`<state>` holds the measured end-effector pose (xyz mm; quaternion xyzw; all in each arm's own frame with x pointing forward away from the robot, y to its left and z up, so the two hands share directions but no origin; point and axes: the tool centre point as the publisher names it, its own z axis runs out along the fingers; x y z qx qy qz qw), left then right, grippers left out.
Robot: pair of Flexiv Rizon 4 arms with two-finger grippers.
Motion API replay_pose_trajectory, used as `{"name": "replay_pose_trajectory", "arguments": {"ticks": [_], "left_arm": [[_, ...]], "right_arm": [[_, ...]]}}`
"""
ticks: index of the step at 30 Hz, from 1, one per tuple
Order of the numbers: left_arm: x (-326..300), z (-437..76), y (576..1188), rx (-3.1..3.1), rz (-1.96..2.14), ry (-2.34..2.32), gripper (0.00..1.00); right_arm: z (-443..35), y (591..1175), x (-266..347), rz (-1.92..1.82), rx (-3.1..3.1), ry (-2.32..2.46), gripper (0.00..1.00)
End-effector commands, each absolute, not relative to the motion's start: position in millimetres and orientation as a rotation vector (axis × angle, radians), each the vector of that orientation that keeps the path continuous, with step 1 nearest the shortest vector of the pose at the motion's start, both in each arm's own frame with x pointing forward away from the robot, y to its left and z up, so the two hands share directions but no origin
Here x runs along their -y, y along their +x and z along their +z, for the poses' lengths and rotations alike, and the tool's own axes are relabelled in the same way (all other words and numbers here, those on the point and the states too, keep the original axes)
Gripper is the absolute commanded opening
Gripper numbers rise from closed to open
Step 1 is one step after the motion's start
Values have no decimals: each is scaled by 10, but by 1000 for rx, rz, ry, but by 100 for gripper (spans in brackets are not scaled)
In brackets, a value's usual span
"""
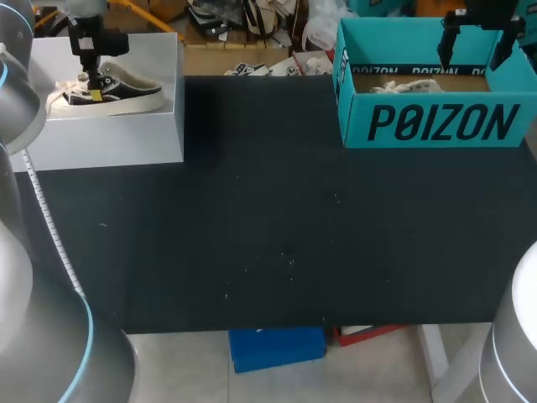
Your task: Take the shoe out of the shoebox, open the shoe tongue, remove and reinsert the insole, then place the shoe into the shoebox
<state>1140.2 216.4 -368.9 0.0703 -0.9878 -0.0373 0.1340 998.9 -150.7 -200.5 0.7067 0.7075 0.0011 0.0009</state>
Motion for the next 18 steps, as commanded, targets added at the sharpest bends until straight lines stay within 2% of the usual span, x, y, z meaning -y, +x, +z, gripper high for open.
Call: {"name": "replay_pose_trajectory", "arguments": {"ticks": [1,18], "left_arm": [[-2163,-3341,11404,2831,-134,187,0],[-2044,-2022,11133,2996,-131,285,0]], "right_arm": [[-2003,9994,1504,2,-2221,2220,100],[-2003,9994,1504,2,-2221,2220,100]]}}
